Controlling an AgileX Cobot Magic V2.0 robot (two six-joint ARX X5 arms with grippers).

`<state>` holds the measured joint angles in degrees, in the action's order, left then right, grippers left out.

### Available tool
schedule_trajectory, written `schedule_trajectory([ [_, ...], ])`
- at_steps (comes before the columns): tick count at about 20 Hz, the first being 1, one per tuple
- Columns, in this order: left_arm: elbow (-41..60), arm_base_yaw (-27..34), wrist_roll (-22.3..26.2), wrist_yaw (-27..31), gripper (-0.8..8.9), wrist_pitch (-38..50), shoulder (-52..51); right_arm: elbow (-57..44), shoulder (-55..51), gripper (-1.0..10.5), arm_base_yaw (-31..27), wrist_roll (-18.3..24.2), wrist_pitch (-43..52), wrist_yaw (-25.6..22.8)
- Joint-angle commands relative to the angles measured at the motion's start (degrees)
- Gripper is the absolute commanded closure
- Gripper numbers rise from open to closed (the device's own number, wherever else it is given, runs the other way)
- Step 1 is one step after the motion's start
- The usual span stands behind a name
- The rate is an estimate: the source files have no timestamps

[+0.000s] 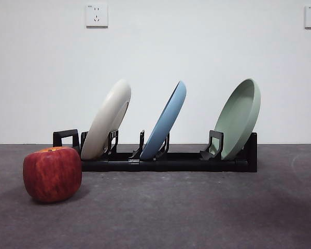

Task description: Take the yellow plate from the plate rack,put the plate on the table,take the apple from the table,put the apple in the plate

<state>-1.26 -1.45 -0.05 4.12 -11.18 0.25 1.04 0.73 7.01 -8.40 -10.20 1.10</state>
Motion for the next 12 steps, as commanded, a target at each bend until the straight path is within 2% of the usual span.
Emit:
schedule_trajectory([
  [1,0.8,0.2,-0.2,0.0,8.15,0.3,-0.1,-0.7,0.0,9.5,-0.1,-0.8,0.2,0.1],
  [4,0.8,0.2,-0.2,0.0,8.15,0.3,-0.1,-0.7,0.0,9.5,-0.1,-1.0,0.3,0.1],
  [9,0.8,0.2,-0.5,-0.1,8.15,1.2,-0.1,-0.7,0.0,9.5,-0.1,-4.3,0.3,0.1],
  [12,0.8,0.2,-2.3,0.0,8.19,1.3,-0.1,-0.7,0.0,9.5,-0.1,-5.8,0.3,0.3],
])
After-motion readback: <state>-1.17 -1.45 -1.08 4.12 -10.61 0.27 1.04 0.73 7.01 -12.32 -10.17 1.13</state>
